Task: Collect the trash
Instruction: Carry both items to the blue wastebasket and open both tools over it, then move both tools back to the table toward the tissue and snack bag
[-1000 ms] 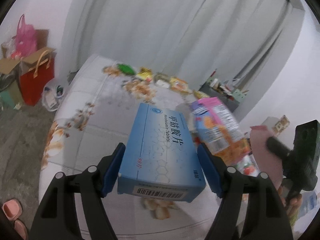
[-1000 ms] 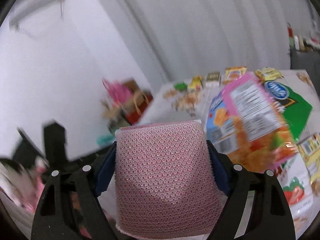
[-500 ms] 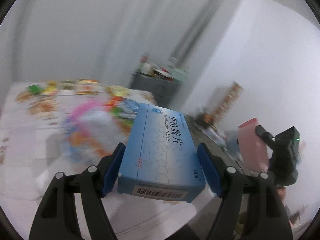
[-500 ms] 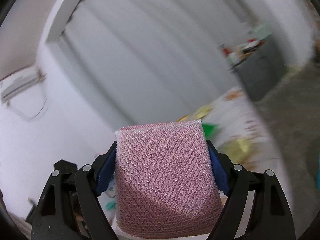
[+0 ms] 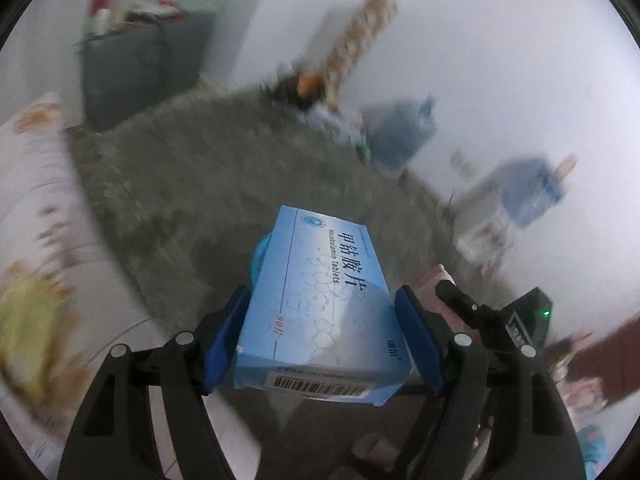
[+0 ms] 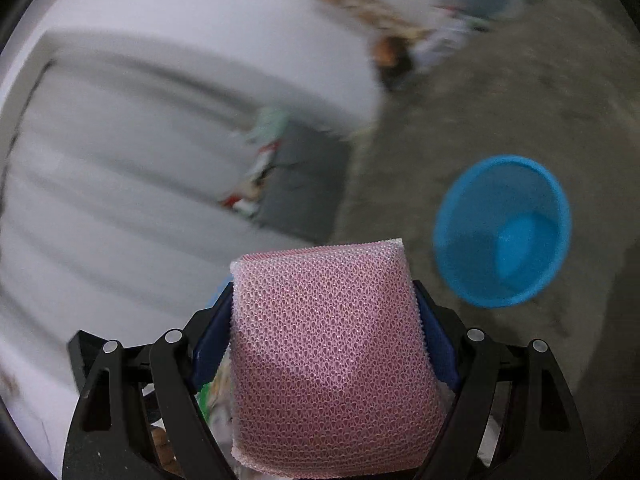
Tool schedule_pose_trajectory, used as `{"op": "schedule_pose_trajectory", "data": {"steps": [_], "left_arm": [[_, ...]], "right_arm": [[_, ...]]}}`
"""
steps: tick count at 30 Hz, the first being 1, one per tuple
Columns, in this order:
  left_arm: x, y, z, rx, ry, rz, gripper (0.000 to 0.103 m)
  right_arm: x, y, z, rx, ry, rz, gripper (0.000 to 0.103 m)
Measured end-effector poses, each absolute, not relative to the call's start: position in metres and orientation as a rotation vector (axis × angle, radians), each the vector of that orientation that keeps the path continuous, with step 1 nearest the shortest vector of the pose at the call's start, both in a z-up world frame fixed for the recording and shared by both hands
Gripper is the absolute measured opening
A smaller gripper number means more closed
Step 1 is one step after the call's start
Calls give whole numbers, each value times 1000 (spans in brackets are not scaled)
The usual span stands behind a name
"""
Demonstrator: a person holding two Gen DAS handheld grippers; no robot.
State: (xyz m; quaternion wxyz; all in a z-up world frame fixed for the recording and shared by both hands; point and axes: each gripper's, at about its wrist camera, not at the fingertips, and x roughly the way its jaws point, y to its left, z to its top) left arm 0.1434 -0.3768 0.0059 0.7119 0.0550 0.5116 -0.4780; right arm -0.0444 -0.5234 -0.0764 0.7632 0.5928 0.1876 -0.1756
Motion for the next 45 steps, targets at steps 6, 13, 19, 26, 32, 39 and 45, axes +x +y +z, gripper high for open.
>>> {"op": "schedule_pose_trajectory", "data": {"steps": [6, 13, 19, 26, 32, 39, 45], "left_arm": [[135, -483, -65, 239, 1241, -1054, 73], [143, -535, -117, 260, 1237, -965, 88], [151, -510, -99, 126, 1230, -990, 88], [143, -464, -41, 43, 1117, -1091, 88], [115, -397, 15, 97, 1022, -1141, 90], [90, -255, 67, 94, 856, -1081, 95], [86, -112, 98, -30, 712, -841, 97]], "right_arm": [[-50, -574, -136, 1420, 436, -484, 80], [-29, -618, -208, 1484, 616, -603, 89], [-60, -598, -198, 1447, 578, -645, 89], [-57, -574, -144, 1212, 583, -691, 89], [-44, -522, -63, 952, 527, -657, 90], [-34, -437, 19, 617, 466, -634, 95], [-18, -368, 54, 430, 449, -521, 95]]}}
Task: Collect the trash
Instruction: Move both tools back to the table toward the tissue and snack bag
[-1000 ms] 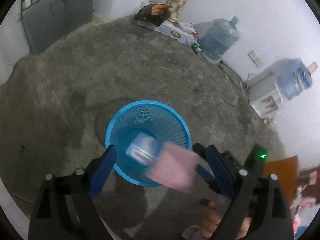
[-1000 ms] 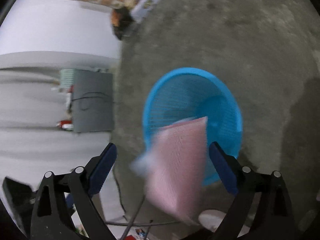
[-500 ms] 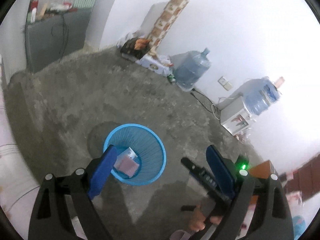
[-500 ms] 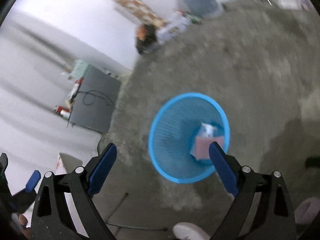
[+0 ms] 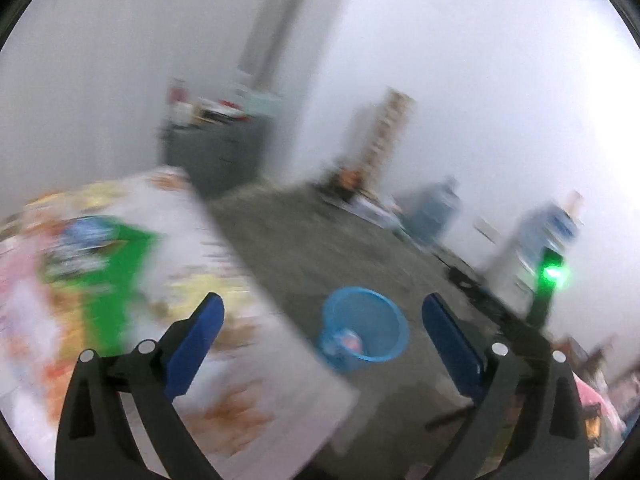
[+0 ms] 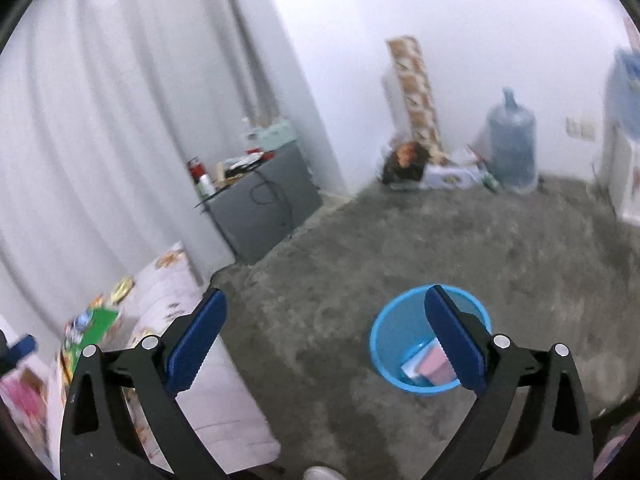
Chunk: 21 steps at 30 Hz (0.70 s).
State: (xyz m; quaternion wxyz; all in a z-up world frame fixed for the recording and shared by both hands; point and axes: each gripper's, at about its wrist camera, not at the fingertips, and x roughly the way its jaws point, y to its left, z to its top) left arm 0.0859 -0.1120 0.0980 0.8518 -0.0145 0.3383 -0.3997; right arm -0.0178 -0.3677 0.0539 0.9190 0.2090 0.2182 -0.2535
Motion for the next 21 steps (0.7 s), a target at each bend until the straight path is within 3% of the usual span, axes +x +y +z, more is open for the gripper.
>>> {"op": "schedule_pose_trajectory", "data": {"steps": [10, 15, 21], "left_arm": [[51, 94, 97, -102, 575, -389, 97], [48, 131, 52, -196, 652, -352, 97], [58, 129, 6, -123, 745, -370, 97]], "right_arm": [[23, -254, 67, 234, 490, -142, 95], [33, -218, 55, 176, 543, -49, 95], [48, -209, 33, 216, 721, 3, 95]]}}
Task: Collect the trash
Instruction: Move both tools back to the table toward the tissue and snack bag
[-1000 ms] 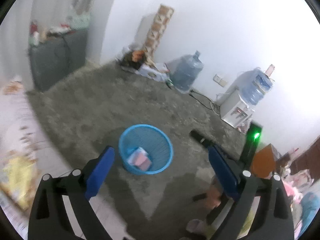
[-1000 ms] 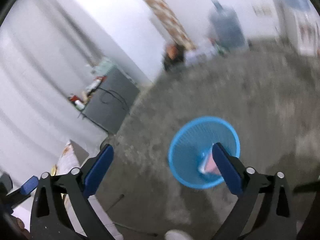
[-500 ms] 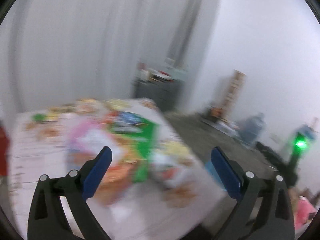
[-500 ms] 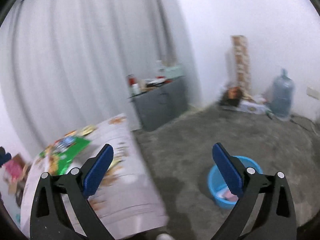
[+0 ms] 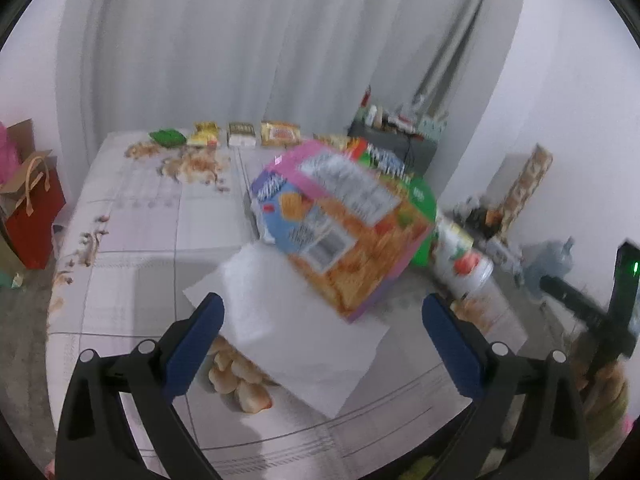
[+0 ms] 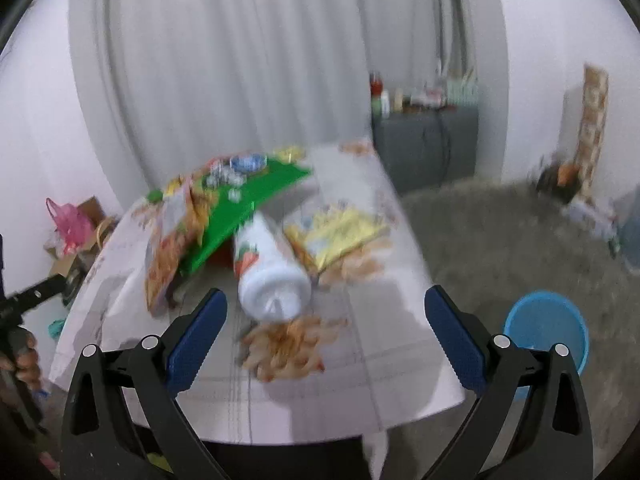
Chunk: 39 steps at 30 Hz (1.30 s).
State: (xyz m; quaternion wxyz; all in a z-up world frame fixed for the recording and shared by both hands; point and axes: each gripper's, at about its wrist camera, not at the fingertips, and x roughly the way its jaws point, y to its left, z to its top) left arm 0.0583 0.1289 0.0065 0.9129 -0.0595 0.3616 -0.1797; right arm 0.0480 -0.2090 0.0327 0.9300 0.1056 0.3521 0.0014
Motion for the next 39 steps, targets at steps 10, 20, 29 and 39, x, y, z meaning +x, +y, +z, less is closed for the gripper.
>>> {"op": "schedule_pose_trajectory", "data": {"steps": [10, 20, 29, 39], "left_arm": [[96, 116, -37, 41, 841, -425, 78], [111, 111, -69, 173, 905, -366, 69], [107, 123, -69, 173, 879, -333, 54], [99, 125, -68, 169, 854, -314, 44]], "right_arm": [[88, -222, 23, 422, 822, 86, 88], [162, -273, -27, 818, 1008, 64, 73], [200, -280, -42, 918, 1038, 17, 63], [216, -264, -40, 722, 1064, -52, 35]]}}
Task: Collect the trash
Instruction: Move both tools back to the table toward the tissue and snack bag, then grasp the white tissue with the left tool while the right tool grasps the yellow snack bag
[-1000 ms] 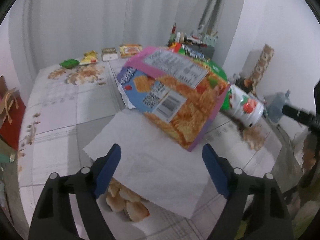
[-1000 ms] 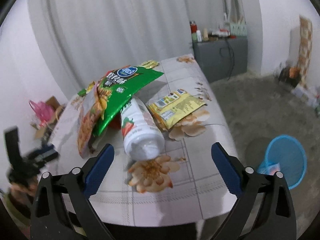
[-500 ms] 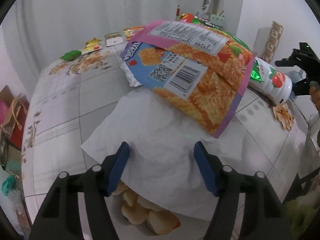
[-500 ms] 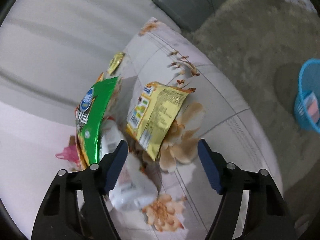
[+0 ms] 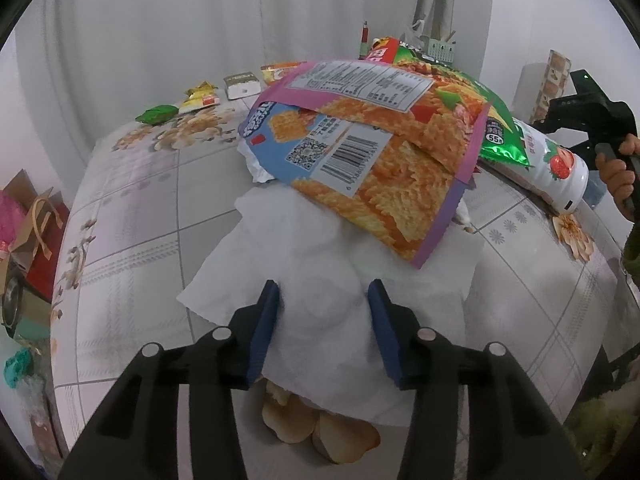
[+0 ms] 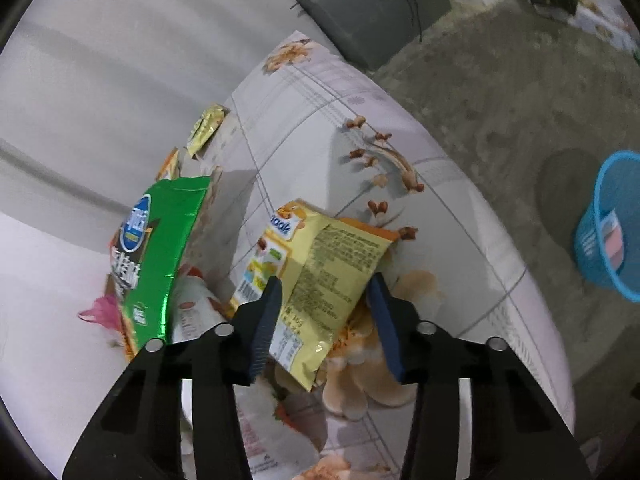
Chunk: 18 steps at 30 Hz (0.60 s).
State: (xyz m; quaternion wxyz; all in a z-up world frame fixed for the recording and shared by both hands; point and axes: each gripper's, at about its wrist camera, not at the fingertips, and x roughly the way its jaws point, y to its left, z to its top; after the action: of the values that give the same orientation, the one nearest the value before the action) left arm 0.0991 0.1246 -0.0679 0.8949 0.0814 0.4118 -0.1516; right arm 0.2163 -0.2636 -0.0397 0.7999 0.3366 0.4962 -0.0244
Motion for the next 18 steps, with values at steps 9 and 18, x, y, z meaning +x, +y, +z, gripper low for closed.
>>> {"op": "schedule_pose_trajectory", "data": {"steps": [9, 18], "left_arm": [[92, 125, -67, 178, 842, -309, 36], [77, 124, -60, 203, 806, -319, 12]], "right_arm": [[209, -263, -40, 643, 1052, -92, 8], [192, -265, -29, 668, 986, -77, 3]]}}
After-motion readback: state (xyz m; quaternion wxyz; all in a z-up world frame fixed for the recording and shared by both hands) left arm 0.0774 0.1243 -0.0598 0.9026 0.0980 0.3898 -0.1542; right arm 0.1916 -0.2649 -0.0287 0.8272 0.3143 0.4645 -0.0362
